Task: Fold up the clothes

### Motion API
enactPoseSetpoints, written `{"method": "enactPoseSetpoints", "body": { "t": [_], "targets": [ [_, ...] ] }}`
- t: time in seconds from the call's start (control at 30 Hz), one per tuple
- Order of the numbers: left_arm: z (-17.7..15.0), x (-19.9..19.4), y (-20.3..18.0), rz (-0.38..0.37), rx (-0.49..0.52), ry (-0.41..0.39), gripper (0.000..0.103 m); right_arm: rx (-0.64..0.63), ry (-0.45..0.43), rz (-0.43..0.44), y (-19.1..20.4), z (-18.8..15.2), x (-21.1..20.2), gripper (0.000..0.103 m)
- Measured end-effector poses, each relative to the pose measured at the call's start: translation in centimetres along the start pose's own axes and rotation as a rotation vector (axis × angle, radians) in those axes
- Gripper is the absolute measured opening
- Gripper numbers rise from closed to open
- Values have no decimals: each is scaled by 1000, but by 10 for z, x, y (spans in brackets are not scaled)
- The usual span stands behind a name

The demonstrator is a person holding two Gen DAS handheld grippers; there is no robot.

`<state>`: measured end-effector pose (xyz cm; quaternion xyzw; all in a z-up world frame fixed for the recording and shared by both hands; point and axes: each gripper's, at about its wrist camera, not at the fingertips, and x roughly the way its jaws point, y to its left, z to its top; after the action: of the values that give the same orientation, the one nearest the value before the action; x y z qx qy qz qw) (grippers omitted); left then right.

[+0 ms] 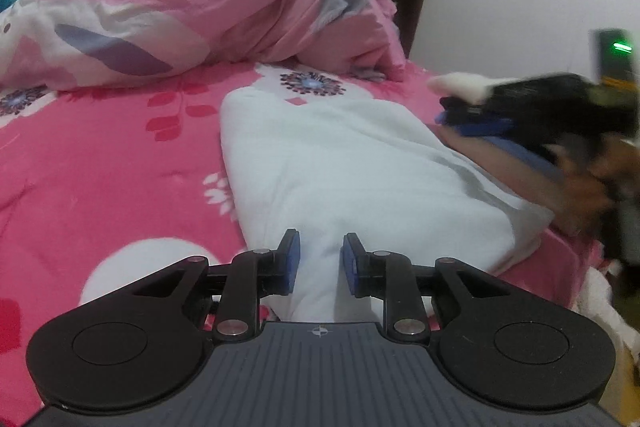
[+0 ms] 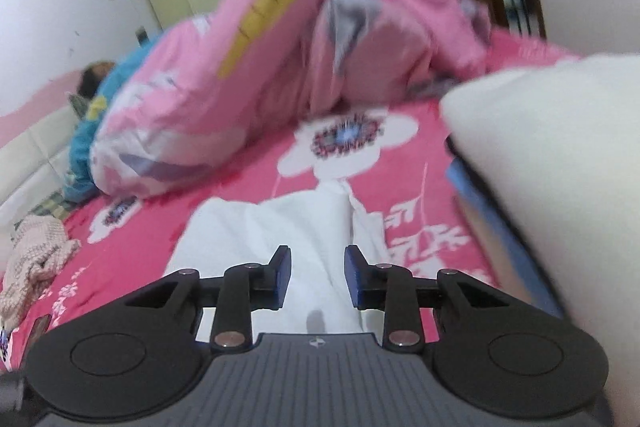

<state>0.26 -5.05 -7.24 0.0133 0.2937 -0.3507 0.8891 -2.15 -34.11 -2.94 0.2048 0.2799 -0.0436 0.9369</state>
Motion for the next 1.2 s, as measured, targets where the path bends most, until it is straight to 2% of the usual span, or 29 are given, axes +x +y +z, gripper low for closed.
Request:
{"method": "enactPoseSetpoints", "body": {
  "t": [0.13,0.23,0.27,0.3,0.5,0.6,0.67,0.7,0.77,0.87,0.97,1.07,1.2],
  "targets": [
    [-4,0,7,-15,-26,7,27,12,40,-36,-5,16,40,32],
    [-6,0,10,-22,-35,12,28,29,73,-32,-11,23,65,32],
    [-7,0,10,-23,-31,12,28,30,89,-24,-13,24,72,26],
    [-8,0,11,-23,-27,12,29,25,97,-13,-13,25,75,4],
    [-11,-1,13,-27,-18,21,29,-95,-60,-8,4,39,62,4],
    [-12,-2,12,-26,-20,24,30,-64,-15,-25,-7,40,89,4],
    [-12,-2,11,-23,-18,24,30,-37,41,-76,-17,35,109,5],
    [-12,-2,10,-18,-12,22,30,-5,49,-77,-22,33,108,5],
    [-13,-2,8,-10,0,20,30,19,10,-77,-22,32,87,7],
    [-12,-2,8,-9,-5,21,30,-19,-49,-73,-14,32,42,7],
    [-11,-2,10,-14,-13,23,30,-58,-44,-38,-8,28,1,7],
    [-12,-3,11,-15,-22,22,30,-70,26,-11,-10,16,-17,7],
    [-13,-3,9,-6,-13,17,30,-102,111,-49,-14,-7,-10,8]
  ]
}}
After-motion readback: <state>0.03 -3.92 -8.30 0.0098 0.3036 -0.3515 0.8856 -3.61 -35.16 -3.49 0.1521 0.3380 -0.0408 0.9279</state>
